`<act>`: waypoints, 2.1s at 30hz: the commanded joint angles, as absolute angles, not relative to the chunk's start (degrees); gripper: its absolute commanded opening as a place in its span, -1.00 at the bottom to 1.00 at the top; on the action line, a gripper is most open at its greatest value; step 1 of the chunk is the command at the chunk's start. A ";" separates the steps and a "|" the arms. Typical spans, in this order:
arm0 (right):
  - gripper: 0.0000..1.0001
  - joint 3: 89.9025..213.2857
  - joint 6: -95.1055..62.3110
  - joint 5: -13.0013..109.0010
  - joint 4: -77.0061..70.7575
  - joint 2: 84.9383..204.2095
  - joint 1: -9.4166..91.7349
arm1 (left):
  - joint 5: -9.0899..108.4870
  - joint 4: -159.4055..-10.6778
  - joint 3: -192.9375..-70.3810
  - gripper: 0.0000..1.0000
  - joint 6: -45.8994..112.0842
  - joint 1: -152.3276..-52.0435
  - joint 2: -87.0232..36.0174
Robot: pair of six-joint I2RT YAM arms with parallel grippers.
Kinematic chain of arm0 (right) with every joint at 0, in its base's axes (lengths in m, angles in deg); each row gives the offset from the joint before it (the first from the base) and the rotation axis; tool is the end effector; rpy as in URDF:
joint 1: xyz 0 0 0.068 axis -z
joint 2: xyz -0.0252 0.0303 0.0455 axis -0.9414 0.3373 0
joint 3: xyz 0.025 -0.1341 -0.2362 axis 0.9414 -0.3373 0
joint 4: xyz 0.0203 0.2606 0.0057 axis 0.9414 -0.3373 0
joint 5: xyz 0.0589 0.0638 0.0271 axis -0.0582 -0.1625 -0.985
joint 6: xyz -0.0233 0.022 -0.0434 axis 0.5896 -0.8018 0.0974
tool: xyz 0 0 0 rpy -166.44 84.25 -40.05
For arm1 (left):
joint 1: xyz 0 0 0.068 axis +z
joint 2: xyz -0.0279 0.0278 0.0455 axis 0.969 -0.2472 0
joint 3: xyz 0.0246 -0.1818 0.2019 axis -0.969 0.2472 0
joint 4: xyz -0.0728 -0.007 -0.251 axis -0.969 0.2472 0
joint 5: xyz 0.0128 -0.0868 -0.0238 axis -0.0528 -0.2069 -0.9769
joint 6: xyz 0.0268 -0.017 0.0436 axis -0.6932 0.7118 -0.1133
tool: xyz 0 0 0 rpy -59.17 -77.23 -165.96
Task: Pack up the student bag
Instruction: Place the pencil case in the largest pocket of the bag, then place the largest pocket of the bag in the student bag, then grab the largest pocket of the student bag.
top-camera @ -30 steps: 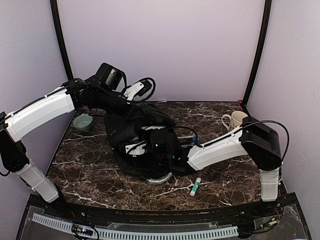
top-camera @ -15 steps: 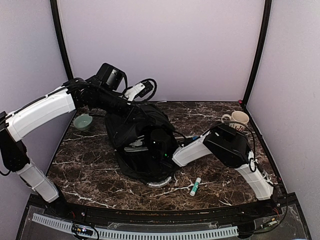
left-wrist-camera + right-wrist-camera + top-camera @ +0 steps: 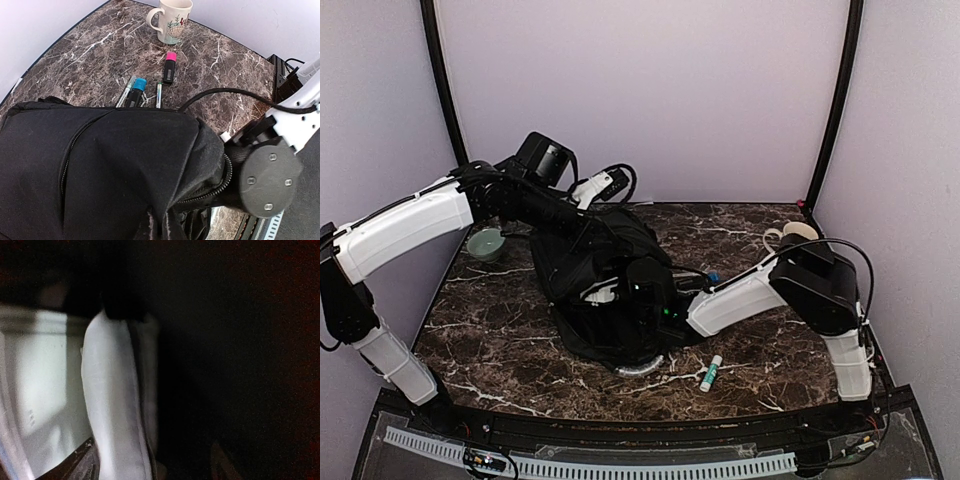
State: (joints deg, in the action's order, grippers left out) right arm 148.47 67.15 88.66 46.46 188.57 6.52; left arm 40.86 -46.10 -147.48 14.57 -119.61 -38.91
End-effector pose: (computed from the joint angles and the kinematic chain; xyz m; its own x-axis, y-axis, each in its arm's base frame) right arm 0.2260 0.4148 0.1649 0.4917 -0.8484 -0.1959 -0.1442 0.1426 -0.9792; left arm 0.2420 -0.2474 0.3679 -0.3365 0.4844 -0.8076 0.8777 0.4720 -0.0826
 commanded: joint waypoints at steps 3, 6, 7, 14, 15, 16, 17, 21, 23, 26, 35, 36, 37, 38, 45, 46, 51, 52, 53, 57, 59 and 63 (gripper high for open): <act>0.57 142.52 56.23 86.54 33.87 177.37 2.26 | 41.85 -52.09 -144.88 -1.00 13.37 -118.13 -36.69; 0.58 140.27 50.61 83.06 22.49 173.42 0.26 | 42.35 -53.09 -143.36 -1.00 13.25 -117.28 -36.43; 0.58 139.30 49.03 81.80 19.34 172.10 -0.34 | 42.46 -53.27 -142.91 -1.00 13.21 -117.06 -36.33; 0.60 140.53 32.89 66.50 -4.31 164.82 -1.69 | 42.60 -54.66 -138.43 -1.00 13.05 -115.96 -36.37; 0.63 141.21 31.34 64.71 -6.95 164.19 -1.64 | 42.63 -54.91 -137.33 -1.00 13.27 -115.94 -36.38; 0.64 141.17 29.91 62.89 -8.50 163.15 -1.66 | 42.50 -55.19 -136.50 -1.00 13.45 -115.94 -36.46; 0.65 140.98 28.96 61.38 -9.78 162.16 -1.61 | 42.22 -55.40 -135.64 -1.00 13.69 -115.94 -36.41; 0.62 141.14 26.81 52.27 -19.66 158.52 -1.25 | 42.62 -56.16 -132.04 -1.00 14.10 -115.94 -36.01; 0.58 140.91 25.42 48.11 -24.34 156.33 -0.92 | 42.95 -56.66 -130.08 -1.00 14.00 -115.94 -35.80; 0.52 141.55 23.76 41.08 -31.05 152.45 1.28 | 42.65 -56.82 -127.17 -1.00 14.49 -115.95 -36.19; 0.49 154.24 18.63 28.68 -36.09 148.29 14.71 | 41.38 -57.74 -121.42 -0.24 20.82 -116.28 -34.26; 0.50 155.31 17.65 29.45 -34.78 148.68 15.30 | 42.62 -57.37 -120.87 -0.13 21.57 -116.68 -31.56; 0.51 156.19 16.67 30.93 -33.58 149.38 15.57 | 44.42 -56.95 -120.14 0.00 22.20 -116.99 -28.94; 0.51 157.32 15.81 32.48 -32.47 150.35 15.73 | 46.39 -56.41 -119.21 0.16 22.82 -117.26 -26.19; 0.50 165.72 10.74 33.48 -28.57 162.56 16.23 | 65.00 -48.35 -112.85 0.52 28.52 -117.14 -11.91; 0.50 167.56 10.12 33.47 -28.40 164.61 16.21 | 66.38 -46.93 -112.15 0.52 29.23 -116.98 -11.14; 0.44 175.14 7.26 32.49 -28.12 176.96 17.41 | 73.06 -45.00 -110.02 0.56 30.61 -115.82 -9.01; 0.41 176.24 6.35 32.46 -28.22 179.25 17.90 | 72.12 -45.00 -109.61 0.60 29.73 -115.12 -9.03; 0.37 177.33 5.47 32.23 -28.39 181.30 18.53 | 71.36 -45.24 -109.18 0.61 28.38 -114.65 -9.18; 0.25 179.14 0.62 31.25 -28.51 188.00 21.93 | 72.78 -46.99 -107.73 0.62 24.16 -113.47 -11.05; 0.23 179.50 -1.67 31.21 -28.82 191.01 23.83 | 74.34 -47.55 -107.96 0.64 22.49 -113.22 -11.94; 0.20 183.75 -3.66 34.15 -33.33 198.57 26.99 | 68.91 -49.55 -107.45 0.63 19.31 -111.93 -12.73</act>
State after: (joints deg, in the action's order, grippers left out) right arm 179.27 0.74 29.62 -30.08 192.55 23.00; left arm 71.74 -47.43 -108.57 23.86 -112.92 -12.57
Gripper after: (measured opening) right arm 0.607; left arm 0.818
